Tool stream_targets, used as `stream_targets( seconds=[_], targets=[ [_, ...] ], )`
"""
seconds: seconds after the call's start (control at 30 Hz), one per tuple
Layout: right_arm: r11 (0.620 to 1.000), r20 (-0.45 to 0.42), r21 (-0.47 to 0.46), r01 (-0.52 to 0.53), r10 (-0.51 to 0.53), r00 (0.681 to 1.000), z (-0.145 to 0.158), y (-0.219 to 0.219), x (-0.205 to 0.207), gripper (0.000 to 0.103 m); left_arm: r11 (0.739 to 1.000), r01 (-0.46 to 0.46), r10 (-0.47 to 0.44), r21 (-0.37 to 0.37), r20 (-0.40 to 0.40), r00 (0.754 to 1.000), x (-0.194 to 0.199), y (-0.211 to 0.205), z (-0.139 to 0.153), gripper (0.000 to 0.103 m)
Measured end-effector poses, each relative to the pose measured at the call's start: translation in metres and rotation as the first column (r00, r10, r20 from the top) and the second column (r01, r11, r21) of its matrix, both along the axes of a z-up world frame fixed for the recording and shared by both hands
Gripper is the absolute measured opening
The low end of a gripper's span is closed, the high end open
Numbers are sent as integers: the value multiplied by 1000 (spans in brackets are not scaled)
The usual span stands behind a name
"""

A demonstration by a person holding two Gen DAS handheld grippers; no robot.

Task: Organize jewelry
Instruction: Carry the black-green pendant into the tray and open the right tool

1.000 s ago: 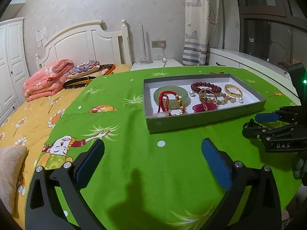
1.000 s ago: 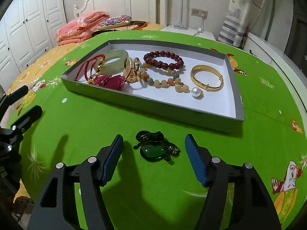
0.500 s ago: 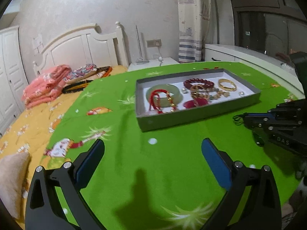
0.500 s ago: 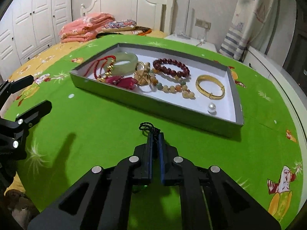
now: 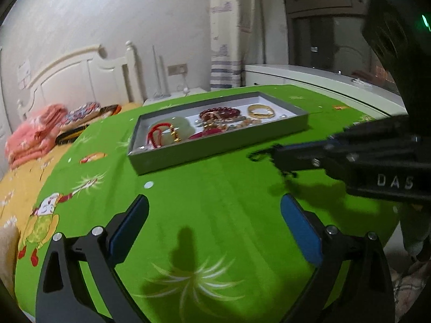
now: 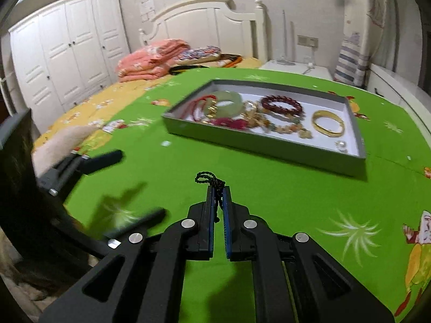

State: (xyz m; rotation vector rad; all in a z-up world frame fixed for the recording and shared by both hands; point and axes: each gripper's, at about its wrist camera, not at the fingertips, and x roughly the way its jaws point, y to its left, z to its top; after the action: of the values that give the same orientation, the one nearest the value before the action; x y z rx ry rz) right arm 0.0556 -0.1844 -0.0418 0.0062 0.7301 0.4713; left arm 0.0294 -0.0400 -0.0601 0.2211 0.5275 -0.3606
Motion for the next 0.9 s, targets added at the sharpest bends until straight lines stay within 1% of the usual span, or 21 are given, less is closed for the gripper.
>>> stream_targets(
  seconds=[0.03, 0.07, 0.13, 0.17, 0.2, 0.23, 0.3, 0.33, 0.4, 0.43, 0.47, 0.57, 0.73, 0.9],
  targets=[
    [1000, 4, 6, -8, 8, 1000, 2, 3, -1, 8, 1000, 4, -4, -1, 8, 1000, -2, -1, 1, 95],
    [1000, 12, 12, -20, 20, 1000, 6, 6, -3, 8, 1000, 5, -5, -2, 14, 1000, -2, -1, 1, 93],
    [999, 24, 24, -45, 45, 999, 13, 13, -7, 8, 1000, 16, -15, -7, 24, 1000, -3, -1, 3, 83],
    [998, 26, 30, -57, 56, 998, 15, 15, -8, 8, 1000, 25, -25, -9, 20, 999, -3, -2, 3, 73],
    [997, 28, 38, -67, 66, 997, 17, 17, -9, 8, 999, 33, -33, -10, 17, 999, -3, -2, 2, 60],
    [995, 25, 54, -86, 85, 996, 19, 19, -10, 8, 999, 41, -41, -9, 14, 999, -2, -3, 2, 54],
    [989, 18, 93, -113, 112, 994, 19, 20, -12, 8, 999, 45, -45, -1, 14, 999, 1, -3, 3, 36],
    [987, 12, 107, -118, 118, 993, 20, 20, -11, 8, 999, 44, -44, 5, 19, 999, 3, -4, 3, 31],
    [987, 8, 112, -117, 117, 993, 20, 20, -9, 8, 999, 45, -46, 15, 24, 999, 7, -5, 6, 15],
    [987, 5, 115, -115, 115, 993, 20, 19, -8, 8, 999, 41, -41, 26, 25, 999, 11, -6, 7, 12],
    [986, 2, 123, -113, 114, 993, 21, 18, -6, 8, 999, 41, -41, 31, 26, 999, 14, -7, 7, 9],
    [987, 8, 127, -96, 96, 995, 24, 15, 0, 8, 999, 45, -45, 31, 20, 999, 21, -10, 11, 9],
    [991, 23, 124, -59, 57, 998, 29, 11, 16, 8, 998, 15, -16, 69, 11, 1000, 34, -22, 14, 9],
    [993, 36, 121, -7, 2, 999, 29, 7, 34, 8, 999, -7, 9, 49, -37, 999, 60, -33, 21, 9]
  ],
)
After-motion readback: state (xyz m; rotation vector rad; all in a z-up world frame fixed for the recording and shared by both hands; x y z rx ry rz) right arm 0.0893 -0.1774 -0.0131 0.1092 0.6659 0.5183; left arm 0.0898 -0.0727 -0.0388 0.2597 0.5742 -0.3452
